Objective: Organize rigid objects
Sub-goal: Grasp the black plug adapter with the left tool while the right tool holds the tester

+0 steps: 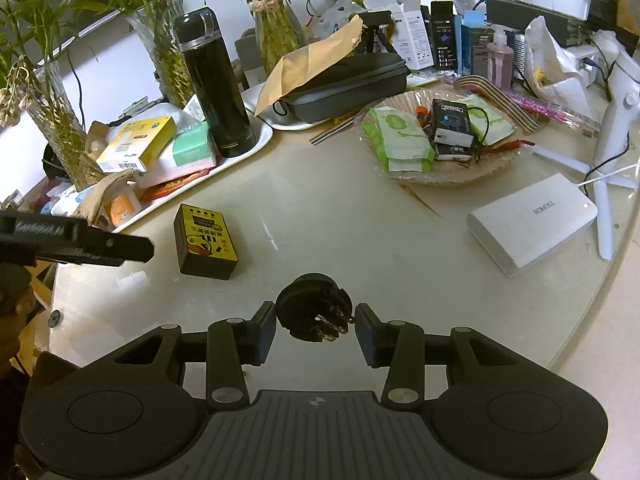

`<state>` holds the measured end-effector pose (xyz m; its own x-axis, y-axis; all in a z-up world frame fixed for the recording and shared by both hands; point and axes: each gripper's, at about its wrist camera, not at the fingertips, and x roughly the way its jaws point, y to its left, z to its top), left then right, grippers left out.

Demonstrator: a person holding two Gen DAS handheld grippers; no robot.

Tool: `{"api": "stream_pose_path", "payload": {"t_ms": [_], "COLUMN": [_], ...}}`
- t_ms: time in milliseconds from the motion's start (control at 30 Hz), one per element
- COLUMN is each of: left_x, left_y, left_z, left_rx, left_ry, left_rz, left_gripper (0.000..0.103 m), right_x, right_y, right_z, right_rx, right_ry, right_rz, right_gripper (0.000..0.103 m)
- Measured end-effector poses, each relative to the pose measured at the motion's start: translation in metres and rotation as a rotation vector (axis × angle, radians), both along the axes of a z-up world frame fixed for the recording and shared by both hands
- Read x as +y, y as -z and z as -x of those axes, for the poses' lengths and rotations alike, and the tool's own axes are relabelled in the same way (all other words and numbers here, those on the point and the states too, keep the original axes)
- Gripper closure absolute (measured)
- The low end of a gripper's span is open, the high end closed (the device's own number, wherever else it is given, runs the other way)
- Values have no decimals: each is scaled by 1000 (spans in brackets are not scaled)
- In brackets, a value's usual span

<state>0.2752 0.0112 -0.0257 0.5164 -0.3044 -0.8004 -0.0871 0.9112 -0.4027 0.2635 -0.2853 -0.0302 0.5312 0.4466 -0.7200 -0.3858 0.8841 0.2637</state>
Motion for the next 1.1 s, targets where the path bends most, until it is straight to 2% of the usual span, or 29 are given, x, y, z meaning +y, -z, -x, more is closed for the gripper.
{"api": "stream_pose_path", "payload": {"t_ms": [267,400,567,733,767,933,1067,1100], "left_x": [20,25,28,31,32,31,30,31], "left_y": [23,38,56,70,72,77,80,81], "left_z": [-18,-24,-30,-35,-35,-37,-38,-37], "left_rx": [101,143,177,188,189,188,188,191], "left_ry": [-162,-223,-302,-369,-376,-397,-395,-393], "left_rz": [200,327,425,490,500,502,497,495], "left_gripper": [22,31,40,44,48,53,75,77], "right_x": [0,0,2,2,1,1,2,2], "right_y": [0,-1,-1,-1,-1,0,0,1], "right_z": [0,0,1,1,1,1,1,1], "right_rx": [0,1,4,5,6,10,11,10], "right_ry": [-5,0,-10,-13,-12,-11,-13,-12], "right_rz": [-1,-6,-10,-16,-18,-18,-10,-8], "right_gripper": [57,57,57,57,57,57,57,57]}}
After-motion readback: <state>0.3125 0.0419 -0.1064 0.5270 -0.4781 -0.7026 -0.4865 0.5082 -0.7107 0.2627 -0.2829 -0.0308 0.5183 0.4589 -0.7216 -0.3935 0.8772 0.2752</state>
